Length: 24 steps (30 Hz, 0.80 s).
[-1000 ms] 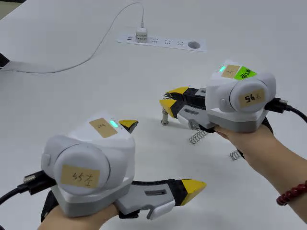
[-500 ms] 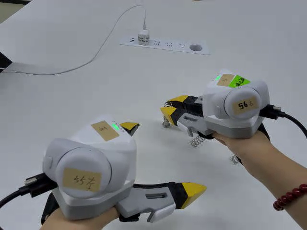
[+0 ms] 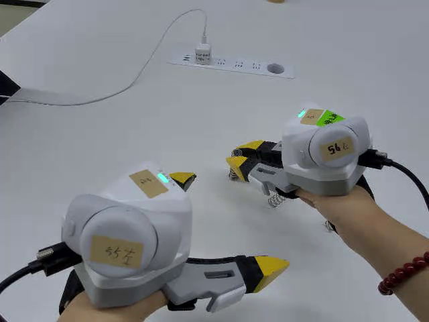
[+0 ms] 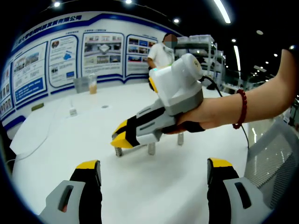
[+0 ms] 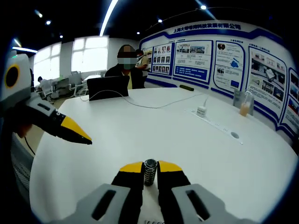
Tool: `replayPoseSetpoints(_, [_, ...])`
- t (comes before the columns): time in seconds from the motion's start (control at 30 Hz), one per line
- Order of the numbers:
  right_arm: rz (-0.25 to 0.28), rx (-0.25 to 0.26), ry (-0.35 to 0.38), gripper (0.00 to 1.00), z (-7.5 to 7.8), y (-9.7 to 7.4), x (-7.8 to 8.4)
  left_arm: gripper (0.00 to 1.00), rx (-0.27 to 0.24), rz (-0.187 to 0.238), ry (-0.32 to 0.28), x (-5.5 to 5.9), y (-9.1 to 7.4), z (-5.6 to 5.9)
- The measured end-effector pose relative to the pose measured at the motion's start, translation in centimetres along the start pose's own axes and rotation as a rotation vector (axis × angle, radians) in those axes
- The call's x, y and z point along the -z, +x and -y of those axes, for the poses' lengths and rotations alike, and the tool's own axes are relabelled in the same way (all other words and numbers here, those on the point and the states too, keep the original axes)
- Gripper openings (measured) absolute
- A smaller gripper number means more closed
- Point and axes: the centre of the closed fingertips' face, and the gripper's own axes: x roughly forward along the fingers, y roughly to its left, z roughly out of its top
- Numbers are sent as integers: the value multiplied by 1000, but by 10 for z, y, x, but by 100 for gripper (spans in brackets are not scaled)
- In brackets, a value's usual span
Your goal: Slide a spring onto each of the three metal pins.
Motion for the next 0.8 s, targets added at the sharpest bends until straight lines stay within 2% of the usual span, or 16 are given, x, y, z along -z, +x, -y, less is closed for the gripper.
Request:
replayPoseSetpoints(0.53, [-15,-2,21,13,-1,0,2,96,-11,-2,7,0,-1,-2])
replayPoseSetpoints(0.8, [-8,-5,30,22,-1,-6,-4,95,-12,-2,8,0,-1,-2])
